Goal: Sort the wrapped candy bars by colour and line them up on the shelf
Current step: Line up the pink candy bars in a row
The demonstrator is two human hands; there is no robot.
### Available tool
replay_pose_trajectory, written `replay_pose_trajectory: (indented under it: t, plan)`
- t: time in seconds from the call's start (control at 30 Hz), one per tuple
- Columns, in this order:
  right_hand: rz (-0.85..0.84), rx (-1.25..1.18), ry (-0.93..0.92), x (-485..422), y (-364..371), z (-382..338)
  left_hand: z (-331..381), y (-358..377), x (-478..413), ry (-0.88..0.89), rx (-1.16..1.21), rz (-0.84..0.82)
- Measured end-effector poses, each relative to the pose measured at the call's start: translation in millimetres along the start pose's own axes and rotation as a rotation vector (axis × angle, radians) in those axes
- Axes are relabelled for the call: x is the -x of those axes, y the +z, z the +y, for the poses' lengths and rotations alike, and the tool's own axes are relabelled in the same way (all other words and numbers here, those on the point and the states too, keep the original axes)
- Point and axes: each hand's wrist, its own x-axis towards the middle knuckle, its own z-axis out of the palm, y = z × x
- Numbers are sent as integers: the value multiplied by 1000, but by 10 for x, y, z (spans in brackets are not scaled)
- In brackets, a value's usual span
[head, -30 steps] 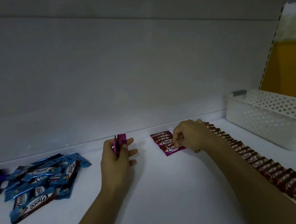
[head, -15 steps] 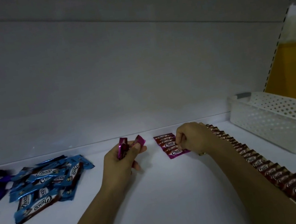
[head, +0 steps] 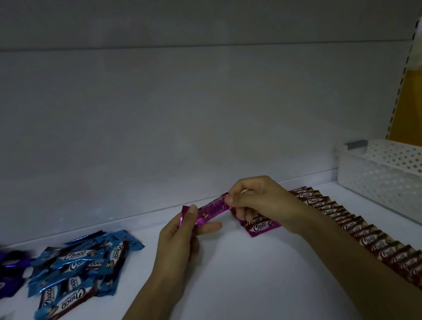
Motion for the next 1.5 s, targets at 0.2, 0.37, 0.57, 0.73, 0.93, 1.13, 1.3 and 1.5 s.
replay_pose_trajectory:
  t: [0.2, 0.37, 0.57, 0.73, 0.93, 1.13, 1.3, 1.5]
  plan:
    - [-56, -111, 21, -8, 31, -11, -23, -26, -4, 10, 30, 79]
    - [74, -166, 6, -10, 76, 12, -19, 3, 32, 33, -40, 48]
    - [128, -232, 19, -27, 176, 39, 12, 20, 61, 68, -20, 67]
    - [146, -329, 74, -41, 215, 53, 20, 38, 75, 103, -44, 24]
    - [288, -135, 69, -17, -30, -6, 49, 90, 91, 68, -130, -1]
    - [30, 592, 122, 81, -413, 26, 12, 85, 56, 31, -180, 28]
    - [-82, 751, 205, 41, -295, 152, -48, 55, 14, 3, -154, 82]
    - [-71, 784, 173, 7, -249, 187, -57, 65, -8, -5, -165, 73]
